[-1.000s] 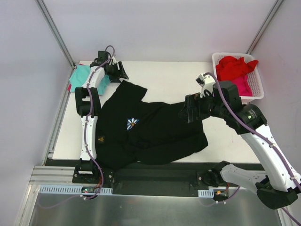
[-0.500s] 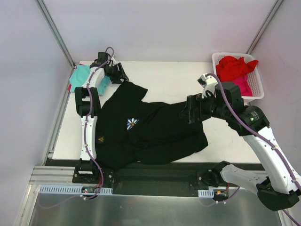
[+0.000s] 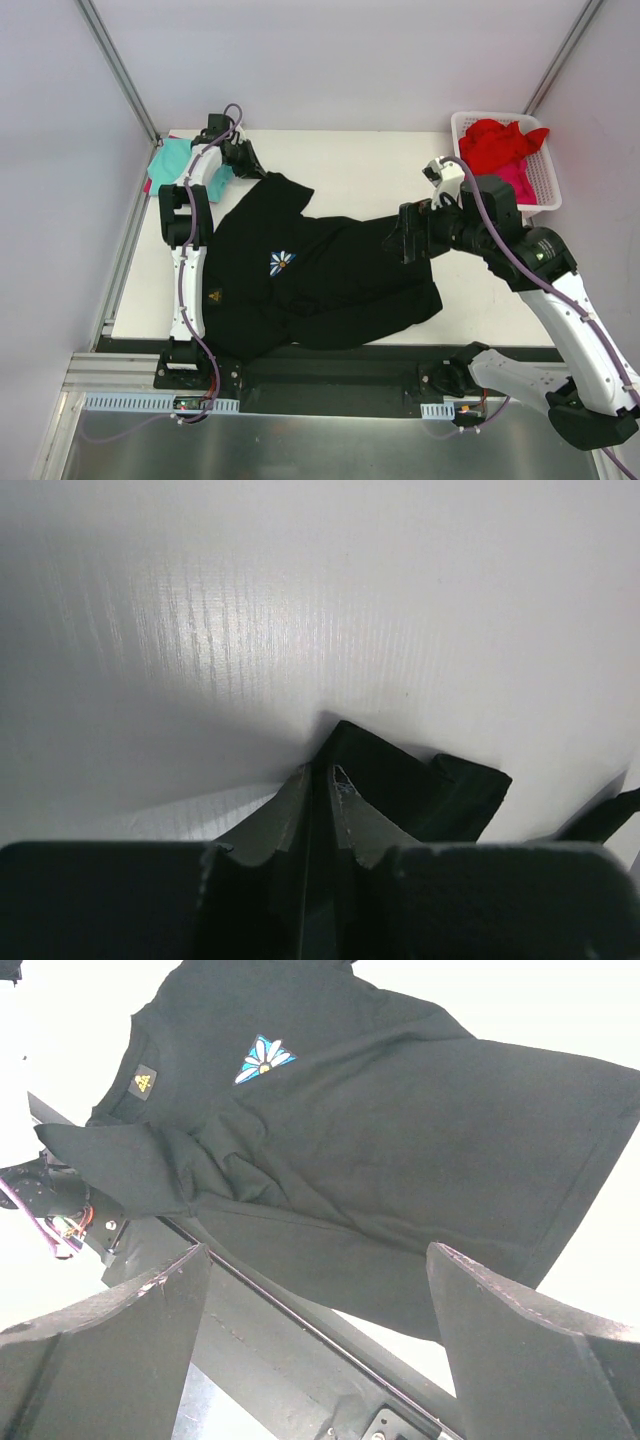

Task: Fold and stack the t-shirts

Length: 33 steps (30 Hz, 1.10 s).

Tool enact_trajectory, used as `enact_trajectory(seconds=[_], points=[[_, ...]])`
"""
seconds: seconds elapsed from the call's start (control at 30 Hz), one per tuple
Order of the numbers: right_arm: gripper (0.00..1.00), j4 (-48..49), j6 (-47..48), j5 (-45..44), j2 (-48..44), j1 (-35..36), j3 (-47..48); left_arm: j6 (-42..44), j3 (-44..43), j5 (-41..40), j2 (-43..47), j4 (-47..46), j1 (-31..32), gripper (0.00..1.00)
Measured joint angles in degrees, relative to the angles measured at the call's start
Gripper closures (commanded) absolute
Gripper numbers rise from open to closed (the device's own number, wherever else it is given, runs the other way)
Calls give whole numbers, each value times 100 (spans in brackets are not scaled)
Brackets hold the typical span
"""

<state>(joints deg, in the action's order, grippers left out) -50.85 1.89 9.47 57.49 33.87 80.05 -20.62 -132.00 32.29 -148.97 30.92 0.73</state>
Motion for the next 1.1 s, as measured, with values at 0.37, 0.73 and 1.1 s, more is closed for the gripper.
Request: enact_trajectory(seconds=[0.37, 0.73, 1.1], points=[[8, 57, -17, -4, -98, 0, -278, 15, 498, -317, 442, 48, 66, 100], [8, 798, -13, -201, 439, -306, -1327, 37, 1869, -922, 3388, 101, 780, 100], [9, 1980, 9, 514, 2756, -2529, -717, 44, 3381, -1300, 5145, 90, 1123, 100]])
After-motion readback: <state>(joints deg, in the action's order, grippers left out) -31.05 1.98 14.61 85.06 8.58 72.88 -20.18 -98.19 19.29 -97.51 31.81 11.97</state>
